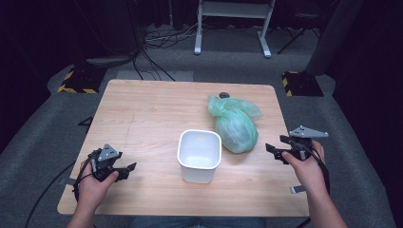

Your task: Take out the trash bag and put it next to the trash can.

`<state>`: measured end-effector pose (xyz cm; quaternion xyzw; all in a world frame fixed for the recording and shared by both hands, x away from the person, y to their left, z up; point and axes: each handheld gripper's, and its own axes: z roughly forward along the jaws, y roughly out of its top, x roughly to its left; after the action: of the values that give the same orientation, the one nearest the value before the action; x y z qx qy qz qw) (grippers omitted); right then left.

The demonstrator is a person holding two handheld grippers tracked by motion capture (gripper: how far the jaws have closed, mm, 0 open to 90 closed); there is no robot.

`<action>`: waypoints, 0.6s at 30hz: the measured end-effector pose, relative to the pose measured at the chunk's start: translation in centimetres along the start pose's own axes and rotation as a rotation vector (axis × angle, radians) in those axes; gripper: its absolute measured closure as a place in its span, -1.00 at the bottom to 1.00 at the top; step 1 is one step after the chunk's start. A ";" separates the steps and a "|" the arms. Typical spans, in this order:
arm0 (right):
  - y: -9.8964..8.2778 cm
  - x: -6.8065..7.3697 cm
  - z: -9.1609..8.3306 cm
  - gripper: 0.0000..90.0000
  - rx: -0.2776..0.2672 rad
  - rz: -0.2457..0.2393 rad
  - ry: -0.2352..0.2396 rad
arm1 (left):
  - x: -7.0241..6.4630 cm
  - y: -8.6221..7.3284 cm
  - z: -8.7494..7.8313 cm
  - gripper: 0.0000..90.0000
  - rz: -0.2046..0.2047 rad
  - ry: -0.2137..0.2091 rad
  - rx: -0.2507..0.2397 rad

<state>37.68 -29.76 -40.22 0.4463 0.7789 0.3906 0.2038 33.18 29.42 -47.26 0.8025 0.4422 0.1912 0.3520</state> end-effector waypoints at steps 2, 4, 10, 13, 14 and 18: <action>-0.7 -0.2 0.0 -0.39 0.006 0.000 -0.006 | 0.1 -0.1 -0.1 -0.39 0.001 -0.001 0.003; -1.3 -0.4 0.0 -0.41 0.012 0.004 -0.008 | 0.2 -0.2 -0.1 -0.39 0.005 0.005 0.001; -3.1 -0.8 0.5 -0.43 0.037 0.017 -0.014 | 0.4 -0.4 -0.1 -0.43 0.010 -0.002 0.023; -3.9 -0.9 0.8 -0.44 0.052 0.013 -0.022 | 0.4 -0.5 0.0 -0.44 0.007 -0.002 0.028; -4.2 -0.9 0.9 -0.45 0.053 0.013 -0.023 | 0.4 -0.5 0.0 -0.44 0.006 -0.005 0.029; -5.2 -1.0 1.3 -0.46 0.064 0.025 -0.021 | 0.5 -0.6 0.2 -0.45 0.012 0.000 0.038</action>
<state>36.30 -31.60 -45.12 0.4664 0.7831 0.3633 0.1930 33.20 29.99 -47.85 0.8116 0.4409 0.1850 0.3356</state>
